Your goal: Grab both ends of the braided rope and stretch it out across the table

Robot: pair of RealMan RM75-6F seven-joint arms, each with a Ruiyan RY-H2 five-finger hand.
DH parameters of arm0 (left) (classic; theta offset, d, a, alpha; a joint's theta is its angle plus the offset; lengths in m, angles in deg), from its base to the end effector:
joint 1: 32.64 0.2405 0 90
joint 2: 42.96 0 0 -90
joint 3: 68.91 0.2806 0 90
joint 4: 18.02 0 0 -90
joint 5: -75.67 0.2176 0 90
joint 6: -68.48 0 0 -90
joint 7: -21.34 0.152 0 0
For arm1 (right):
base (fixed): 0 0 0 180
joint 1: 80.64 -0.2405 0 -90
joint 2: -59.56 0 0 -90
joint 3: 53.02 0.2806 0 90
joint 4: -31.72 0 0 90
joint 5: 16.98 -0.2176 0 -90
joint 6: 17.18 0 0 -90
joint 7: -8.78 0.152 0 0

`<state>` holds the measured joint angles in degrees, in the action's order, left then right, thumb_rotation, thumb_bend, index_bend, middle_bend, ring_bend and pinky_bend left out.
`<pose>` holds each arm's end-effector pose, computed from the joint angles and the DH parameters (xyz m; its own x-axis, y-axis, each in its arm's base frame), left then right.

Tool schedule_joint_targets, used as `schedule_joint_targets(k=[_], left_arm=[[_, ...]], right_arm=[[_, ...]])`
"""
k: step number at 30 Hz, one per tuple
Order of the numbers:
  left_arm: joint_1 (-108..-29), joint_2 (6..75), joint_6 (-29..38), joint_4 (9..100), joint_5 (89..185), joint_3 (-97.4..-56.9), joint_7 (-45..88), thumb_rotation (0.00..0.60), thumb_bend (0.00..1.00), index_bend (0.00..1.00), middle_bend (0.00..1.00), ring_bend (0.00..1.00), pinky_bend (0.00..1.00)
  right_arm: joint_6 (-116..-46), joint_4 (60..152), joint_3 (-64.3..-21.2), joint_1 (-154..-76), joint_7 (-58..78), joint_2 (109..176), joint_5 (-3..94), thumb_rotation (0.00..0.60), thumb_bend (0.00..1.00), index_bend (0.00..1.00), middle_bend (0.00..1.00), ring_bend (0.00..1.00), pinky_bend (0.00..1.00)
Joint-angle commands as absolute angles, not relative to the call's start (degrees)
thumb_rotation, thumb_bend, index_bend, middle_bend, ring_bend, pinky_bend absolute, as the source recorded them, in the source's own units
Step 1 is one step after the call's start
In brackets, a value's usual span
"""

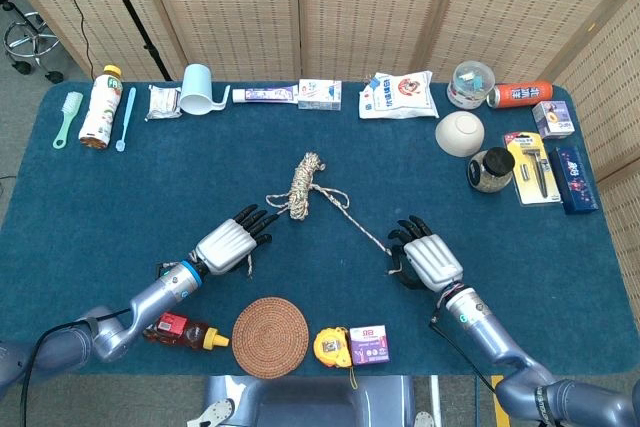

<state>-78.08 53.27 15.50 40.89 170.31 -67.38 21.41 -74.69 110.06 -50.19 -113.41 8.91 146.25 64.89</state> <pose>-0.1994 0.3645 -0.0777 0.7084 0.1605 0.6873 0.5661 -0.7108 -0.4175 -0.2386 -0.3213 -0.0211 0.3857 -0.3335 0.8602 -0.8872 -0.3900 0.2466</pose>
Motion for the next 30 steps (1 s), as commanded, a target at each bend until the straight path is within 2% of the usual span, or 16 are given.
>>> schedule_joint_targets(k=[1,30], left_arm=[[-78.0,53.2,15.6,41.0,169.9,-67.3,21.1,0.600,0.36,0.34,0.00,0.00,0.00],[-77.3,53.1,13.4,41.2,168.4,-67.1,21.3,0.600,0.36,0.42,0.00,0.00,0.00]], right_arm=[[-74.6,110.1,-50.2,-113.4,8.9,146.2,64.8,0.600,0.44,0.64,0.25,0.10,0.00],[-74.5,110.5,-50.0,-113.2,8.7,145.9,64.8,0.600,0.44,0.64,0.26,0.12,0.00]])
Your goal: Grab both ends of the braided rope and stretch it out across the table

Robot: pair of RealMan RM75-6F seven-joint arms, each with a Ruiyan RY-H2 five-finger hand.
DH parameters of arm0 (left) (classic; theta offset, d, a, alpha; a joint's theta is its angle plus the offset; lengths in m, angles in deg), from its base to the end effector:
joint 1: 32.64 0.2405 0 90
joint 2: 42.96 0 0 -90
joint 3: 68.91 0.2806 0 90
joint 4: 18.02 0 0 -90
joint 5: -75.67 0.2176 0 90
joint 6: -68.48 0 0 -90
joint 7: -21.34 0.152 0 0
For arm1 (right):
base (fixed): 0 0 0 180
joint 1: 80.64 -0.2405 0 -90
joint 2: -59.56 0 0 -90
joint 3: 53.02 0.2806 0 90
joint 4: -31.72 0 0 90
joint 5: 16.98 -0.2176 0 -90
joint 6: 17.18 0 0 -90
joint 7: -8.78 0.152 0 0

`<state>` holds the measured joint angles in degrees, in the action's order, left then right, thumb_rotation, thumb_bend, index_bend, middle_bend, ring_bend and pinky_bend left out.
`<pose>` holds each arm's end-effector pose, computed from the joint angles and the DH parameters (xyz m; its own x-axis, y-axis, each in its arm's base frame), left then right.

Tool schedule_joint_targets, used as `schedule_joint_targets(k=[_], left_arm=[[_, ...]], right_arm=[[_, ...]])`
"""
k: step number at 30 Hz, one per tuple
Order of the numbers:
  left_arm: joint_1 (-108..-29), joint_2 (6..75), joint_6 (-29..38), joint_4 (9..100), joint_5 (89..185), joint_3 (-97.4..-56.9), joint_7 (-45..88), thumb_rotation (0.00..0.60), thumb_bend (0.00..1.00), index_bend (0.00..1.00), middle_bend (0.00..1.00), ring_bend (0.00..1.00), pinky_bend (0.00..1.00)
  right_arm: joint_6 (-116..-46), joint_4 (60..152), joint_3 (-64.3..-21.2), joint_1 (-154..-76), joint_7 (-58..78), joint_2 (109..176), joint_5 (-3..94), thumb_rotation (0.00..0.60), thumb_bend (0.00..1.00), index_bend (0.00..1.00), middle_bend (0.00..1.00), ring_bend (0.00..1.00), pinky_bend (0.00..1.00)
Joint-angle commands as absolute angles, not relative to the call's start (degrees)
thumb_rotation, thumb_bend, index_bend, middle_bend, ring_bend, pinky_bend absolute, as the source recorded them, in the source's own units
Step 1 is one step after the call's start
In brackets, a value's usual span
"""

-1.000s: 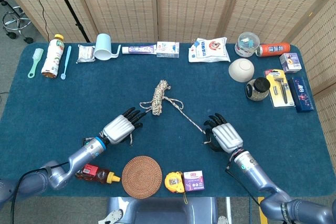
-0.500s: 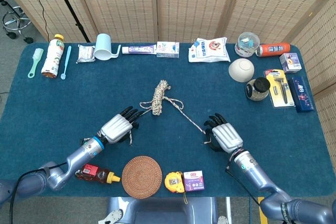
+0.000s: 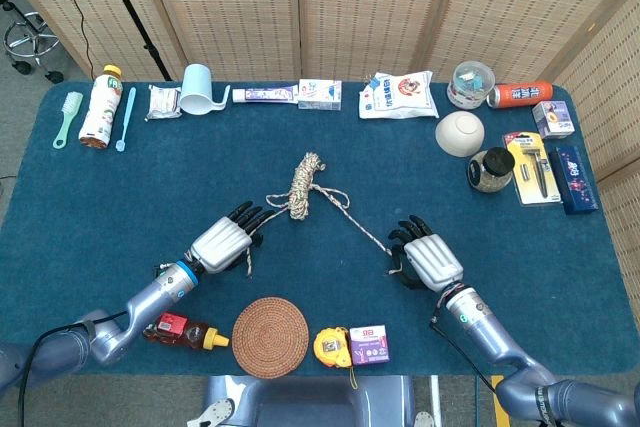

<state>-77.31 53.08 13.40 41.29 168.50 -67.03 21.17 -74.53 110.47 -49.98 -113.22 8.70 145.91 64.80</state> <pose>-0.2032 0.3636 -0.0724 0.6788 0.1646 0.7156 0.6010 -0.6845 -0.4126 -0.2390 -0.3211 -0.0194 0.3854 -0.3338 0.8602 -0.8882 -0.3868 0.2479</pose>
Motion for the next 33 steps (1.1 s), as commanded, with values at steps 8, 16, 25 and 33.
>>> schedule_joint_targets(k=[8,16,25,33], left_arm=[[-77.3,53.7,13.6,41.0,167.7,-67.4,22.1,0.600,0.36,0.44,0.00,0.00,0.00],[-77.3,54.2,13.7,40.8,167.4,-67.4,22.5,0.600,0.36,0.46,0.00,0.00,0.00],[-77.4,55.0,13.6,40.3,166.9,-67.9,22.8,0.600,0.36,0.52,0.03,0.00,0.00],[-77.4,55.6,13.4,40.0,166.7,-68.1,23.0,0.600,0.36,0.57,0.05,0.00,0.00]], right_arm=[[-74.6,110.3,-50.0,-113.0,9.0,145.9,64.8,0.600,0.44,0.64,0.26,0.12,0.00],[-74.6,110.1,-50.1,-112.9,9.2,145.9,64.8,0.600,0.44,0.64,0.26,0.12,0.00],[-74.6,109.8,-50.2,-112.7,9.5,145.8,64.7,0.600,0.44,0.64,0.26,0.12,0.00],[-74.8,109.7,-50.2,-112.4,9.7,145.7,64.7,0.600,0.44,0.64,0.26,0.13,0.00]])
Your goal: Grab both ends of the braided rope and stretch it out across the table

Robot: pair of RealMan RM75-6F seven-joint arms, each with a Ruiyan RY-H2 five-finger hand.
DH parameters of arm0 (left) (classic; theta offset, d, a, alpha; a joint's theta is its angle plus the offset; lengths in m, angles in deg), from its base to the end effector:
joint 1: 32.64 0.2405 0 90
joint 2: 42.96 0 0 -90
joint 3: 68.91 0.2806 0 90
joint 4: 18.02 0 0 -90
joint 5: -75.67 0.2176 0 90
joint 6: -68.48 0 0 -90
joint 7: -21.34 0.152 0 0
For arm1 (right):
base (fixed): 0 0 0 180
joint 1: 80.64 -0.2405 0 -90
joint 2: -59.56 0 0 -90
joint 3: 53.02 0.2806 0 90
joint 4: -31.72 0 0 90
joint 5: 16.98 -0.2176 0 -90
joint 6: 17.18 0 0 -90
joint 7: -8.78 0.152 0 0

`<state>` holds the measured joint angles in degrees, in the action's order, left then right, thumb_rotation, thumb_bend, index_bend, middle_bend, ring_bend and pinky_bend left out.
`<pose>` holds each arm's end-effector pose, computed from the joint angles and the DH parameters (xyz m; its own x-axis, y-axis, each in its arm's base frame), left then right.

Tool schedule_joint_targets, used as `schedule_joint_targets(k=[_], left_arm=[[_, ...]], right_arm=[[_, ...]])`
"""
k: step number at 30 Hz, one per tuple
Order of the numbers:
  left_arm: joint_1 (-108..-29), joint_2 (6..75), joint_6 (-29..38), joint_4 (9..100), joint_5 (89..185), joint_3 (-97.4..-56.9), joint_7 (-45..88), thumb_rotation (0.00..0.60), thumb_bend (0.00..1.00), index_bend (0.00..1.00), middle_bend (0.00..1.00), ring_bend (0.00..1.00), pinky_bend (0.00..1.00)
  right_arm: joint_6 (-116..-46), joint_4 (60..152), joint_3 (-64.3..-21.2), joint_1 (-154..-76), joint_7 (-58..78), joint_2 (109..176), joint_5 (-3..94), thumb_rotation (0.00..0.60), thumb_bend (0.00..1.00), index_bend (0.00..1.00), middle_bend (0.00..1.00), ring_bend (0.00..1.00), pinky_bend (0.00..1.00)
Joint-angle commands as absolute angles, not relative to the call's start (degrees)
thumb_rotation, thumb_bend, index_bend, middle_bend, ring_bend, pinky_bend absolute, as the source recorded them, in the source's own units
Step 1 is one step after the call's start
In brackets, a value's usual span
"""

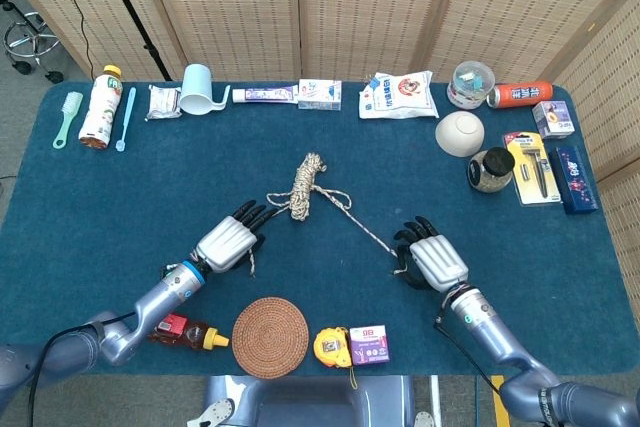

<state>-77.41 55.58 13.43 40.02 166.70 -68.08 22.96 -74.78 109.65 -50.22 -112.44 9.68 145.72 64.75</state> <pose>-0.1963 0.3648 -0.0834 0.6669 0.1579 0.7282 0.6146 -0.6690 -0.4178 -0.2481 -0.3196 -0.0167 0.3785 -0.3372 0.8620 -0.8963 -0.3658 0.2505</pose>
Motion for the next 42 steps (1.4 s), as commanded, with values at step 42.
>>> schedule_joint_targets(k=[42], left_arm=[[-73.7,45.5,9.3,48.6,163.7,-69.0,18.6,0.600,0.39,0.66,0.14,0.00,0.00]], right_arm=[[-75.5,113.0,-49.3,-112.5,6.4,143.7,64.4,0.600,0.47,0.68,0.30,0.16,0.00]])
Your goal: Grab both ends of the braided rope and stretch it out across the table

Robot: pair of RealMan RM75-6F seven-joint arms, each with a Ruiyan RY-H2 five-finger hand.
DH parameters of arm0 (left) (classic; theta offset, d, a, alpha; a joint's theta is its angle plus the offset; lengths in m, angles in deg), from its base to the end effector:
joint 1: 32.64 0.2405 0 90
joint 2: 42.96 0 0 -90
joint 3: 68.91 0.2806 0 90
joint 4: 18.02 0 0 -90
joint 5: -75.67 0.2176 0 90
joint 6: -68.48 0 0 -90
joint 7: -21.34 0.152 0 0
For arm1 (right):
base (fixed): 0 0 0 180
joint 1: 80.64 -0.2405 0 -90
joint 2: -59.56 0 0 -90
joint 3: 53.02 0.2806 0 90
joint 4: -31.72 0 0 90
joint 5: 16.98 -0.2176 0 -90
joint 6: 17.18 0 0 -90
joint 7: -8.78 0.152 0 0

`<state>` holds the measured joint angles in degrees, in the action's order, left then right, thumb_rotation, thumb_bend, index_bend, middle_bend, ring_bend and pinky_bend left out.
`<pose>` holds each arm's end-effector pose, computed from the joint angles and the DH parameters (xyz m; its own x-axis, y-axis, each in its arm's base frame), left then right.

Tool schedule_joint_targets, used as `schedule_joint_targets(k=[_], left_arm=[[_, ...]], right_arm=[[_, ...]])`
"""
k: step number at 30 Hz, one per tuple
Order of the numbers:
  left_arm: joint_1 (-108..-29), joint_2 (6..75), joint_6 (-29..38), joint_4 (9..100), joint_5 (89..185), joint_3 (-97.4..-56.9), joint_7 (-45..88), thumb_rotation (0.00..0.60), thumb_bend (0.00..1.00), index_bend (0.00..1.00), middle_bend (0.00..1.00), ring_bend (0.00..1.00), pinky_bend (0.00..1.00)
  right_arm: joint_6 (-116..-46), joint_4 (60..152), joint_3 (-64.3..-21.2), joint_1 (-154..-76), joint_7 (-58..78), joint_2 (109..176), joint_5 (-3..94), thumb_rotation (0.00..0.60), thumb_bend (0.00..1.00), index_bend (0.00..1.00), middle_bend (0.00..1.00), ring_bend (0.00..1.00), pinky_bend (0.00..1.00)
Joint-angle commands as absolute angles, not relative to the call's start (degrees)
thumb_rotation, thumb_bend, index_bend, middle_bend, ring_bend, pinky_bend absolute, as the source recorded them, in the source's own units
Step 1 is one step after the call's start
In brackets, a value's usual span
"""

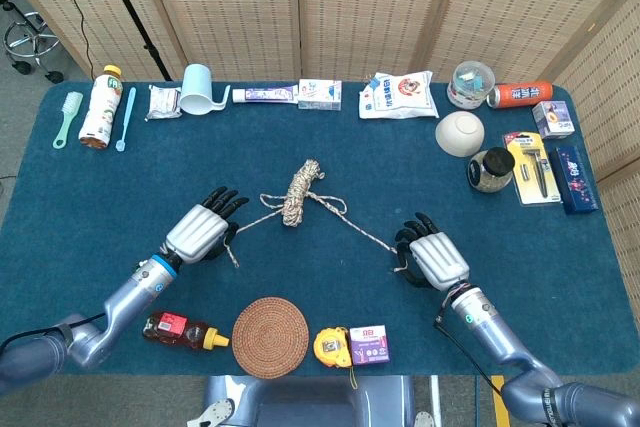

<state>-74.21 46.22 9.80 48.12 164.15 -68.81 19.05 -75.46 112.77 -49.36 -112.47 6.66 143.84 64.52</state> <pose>-0.2191 0.3672 -0.0238 0.5749 0.1846 0.7971 0.7202 -0.5765 -0.3859 -0.2391 -0.3205 -0.0058 0.3997 -0.3051 0.8644 -0.8825 -0.3830 0.2729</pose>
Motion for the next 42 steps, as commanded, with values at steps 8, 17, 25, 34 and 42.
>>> schedule_joint_targets(k=[8,17,25,34,42], left_arm=[[-71.9,42.3,8.3,50.1,162.0,-69.8,17.2,0.600,0.39,0.66,0.15,0.00,0.00],[-70.9,40.3,8.1,50.1,161.5,-70.0,16.2,0.600,0.39,0.66,0.15,0.00,0.00],[-69.5,38.8,7.4,49.7,160.8,-70.3,14.9,0.600,0.39,0.66,0.16,0.00,0.00],[-68.4,37.6,6.9,48.6,159.6,-71.0,13.4,0.600,0.40,0.66,0.16,0.00,0.00],[-67.7,36.4,6.7,48.1,159.2,-71.5,12.9,0.600,0.40,0.66,0.16,0.00,0.00]], right_arm=[[-75.8,113.4,-48.5,-112.4,5.3,142.4,63.4,0.600,0.48,0.68,0.31,0.17,0.00],[-75.8,113.7,-48.0,-112.2,4.1,140.6,62.2,0.600,0.49,0.68,0.31,0.18,0.00],[-75.9,113.2,-47.7,-111.9,3.6,139.5,61.2,0.600,0.49,0.69,0.32,0.19,0.00],[-76.4,112.9,-47.3,-111.5,3.3,138.5,60.6,0.600,0.49,0.70,0.33,0.19,0.00],[-76.5,112.6,-47.1,-111.2,2.7,137.5,59.8,0.600,0.49,0.70,0.33,0.19,0.00]])
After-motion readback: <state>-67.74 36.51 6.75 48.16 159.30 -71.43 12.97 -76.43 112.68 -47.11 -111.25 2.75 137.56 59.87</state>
